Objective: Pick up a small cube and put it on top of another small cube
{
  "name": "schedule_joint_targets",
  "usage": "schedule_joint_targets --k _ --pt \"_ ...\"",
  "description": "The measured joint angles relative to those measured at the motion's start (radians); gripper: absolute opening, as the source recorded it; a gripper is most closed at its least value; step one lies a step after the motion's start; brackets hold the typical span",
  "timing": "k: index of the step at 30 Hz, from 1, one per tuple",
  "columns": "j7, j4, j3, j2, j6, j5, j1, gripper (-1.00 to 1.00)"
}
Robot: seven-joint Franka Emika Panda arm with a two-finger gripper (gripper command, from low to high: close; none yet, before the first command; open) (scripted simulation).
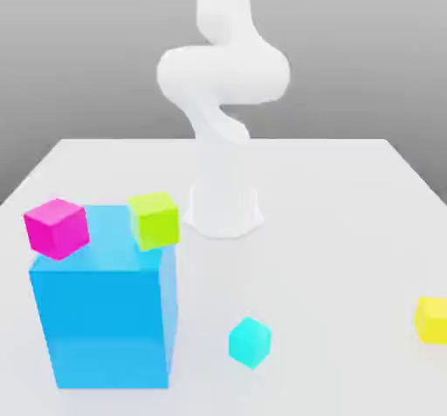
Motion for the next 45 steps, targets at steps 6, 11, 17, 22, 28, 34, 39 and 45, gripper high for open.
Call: schedule_joint_targets --k 6,11,17,22,28,34,39,45 --pt "0.117 -0.115 0.015 0.231 0.133 0.105 0.017 0.0" --pt "0.238 -0.208 0.051 0.414 0.241 0.152 0.022 0.0" --pt "0.451 -0.323 0.095 0.629 0.379 0.113 0.017 0.0" --pt "0.701 -0.403 0.057 0.799 0.498 -0.05 0.041 0.0" --pt "0.746 -0.374 0.017 1.005 0.663 -0.093 0.072 0.0" --pt "0.749 -0.37 0.018 1.028 0.683 -0.094 0.072 -1.0" --pt "0.747 -0.386 0.02 0.943 0.615 -0.095 0.069 -1.0" --pt "0.648 -0.395 0.046 0.795 0.487 -0.073 0.058 -1.0"
